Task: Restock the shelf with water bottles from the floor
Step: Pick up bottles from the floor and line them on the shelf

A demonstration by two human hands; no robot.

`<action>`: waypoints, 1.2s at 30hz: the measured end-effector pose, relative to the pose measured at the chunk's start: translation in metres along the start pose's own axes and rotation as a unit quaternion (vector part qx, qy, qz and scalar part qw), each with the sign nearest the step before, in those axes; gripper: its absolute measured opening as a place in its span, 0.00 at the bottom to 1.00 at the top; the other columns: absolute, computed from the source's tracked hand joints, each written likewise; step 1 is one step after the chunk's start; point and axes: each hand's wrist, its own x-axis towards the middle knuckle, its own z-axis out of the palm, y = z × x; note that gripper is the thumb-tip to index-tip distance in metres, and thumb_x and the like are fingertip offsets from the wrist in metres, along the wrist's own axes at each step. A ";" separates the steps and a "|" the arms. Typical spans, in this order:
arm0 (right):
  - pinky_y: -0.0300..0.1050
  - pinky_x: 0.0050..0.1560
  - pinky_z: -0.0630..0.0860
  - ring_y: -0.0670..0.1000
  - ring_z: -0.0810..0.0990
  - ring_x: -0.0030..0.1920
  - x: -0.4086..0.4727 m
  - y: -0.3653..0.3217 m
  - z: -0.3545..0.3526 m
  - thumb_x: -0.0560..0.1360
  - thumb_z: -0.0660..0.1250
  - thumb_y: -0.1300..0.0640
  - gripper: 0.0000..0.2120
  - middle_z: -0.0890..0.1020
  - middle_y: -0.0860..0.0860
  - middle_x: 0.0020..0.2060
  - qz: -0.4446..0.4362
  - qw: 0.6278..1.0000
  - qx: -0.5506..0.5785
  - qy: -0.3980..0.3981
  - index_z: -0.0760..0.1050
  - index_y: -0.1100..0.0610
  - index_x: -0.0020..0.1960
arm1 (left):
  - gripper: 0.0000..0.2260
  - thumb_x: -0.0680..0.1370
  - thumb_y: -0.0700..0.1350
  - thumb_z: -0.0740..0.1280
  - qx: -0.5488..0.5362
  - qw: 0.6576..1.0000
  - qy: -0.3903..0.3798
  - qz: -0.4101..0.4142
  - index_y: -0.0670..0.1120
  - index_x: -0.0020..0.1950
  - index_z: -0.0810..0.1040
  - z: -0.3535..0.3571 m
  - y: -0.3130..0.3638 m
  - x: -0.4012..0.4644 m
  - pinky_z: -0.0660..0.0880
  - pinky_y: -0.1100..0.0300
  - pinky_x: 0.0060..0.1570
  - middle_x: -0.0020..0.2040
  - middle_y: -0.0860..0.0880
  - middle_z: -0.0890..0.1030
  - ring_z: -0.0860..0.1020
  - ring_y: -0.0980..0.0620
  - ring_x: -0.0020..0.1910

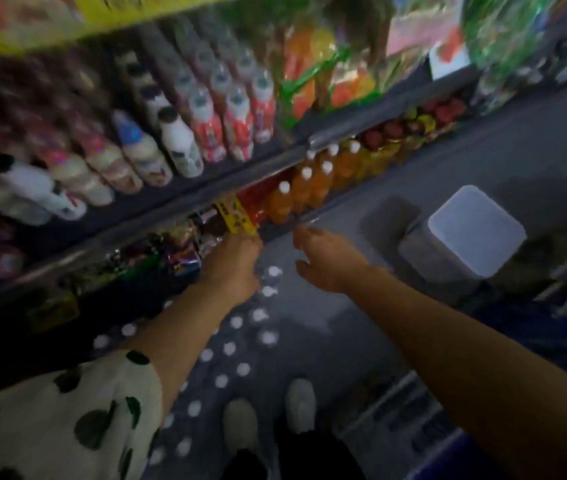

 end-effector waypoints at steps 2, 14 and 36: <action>0.51 0.55 0.71 0.62 0.73 0.61 0.021 0.015 0.053 0.77 0.63 0.57 0.21 0.73 0.59 0.62 0.011 0.999 0.005 -0.030 0.64 0.60 0.67 | 0.05 0.72 0.40 0.70 -0.008 1.000 -0.013 -0.009 0.45 0.39 0.74 0.048 -0.025 0.017 0.74 0.51 0.43 0.46 0.42 0.76 0.77 0.41 0.49; 0.51 0.52 0.72 0.63 0.75 0.59 0.187 0.085 0.264 0.76 0.63 0.52 0.23 0.75 0.60 0.59 0.067 0.995 -0.055 -0.042 0.60 0.57 0.68 | 0.09 0.72 0.39 0.70 -0.040 0.998 -0.018 -0.055 0.43 0.49 0.74 0.243 -0.125 0.142 0.73 0.49 0.52 0.56 0.42 0.76 0.74 0.41 0.58; 0.53 0.52 0.73 0.62 0.75 0.55 0.045 0.007 -0.057 0.72 0.68 0.54 0.23 0.77 0.60 0.56 -0.122 0.992 -0.029 0.008 0.69 0.60 0.64 | 0.24 0.66 0.43 0.75 -0.139 0.987 0.028 0.081 0.47 0.61 0.75 0.003 -0.027 0.060 0.72 0.59 0.54 0.58 0.48 0.77 0.75 0.49 0.59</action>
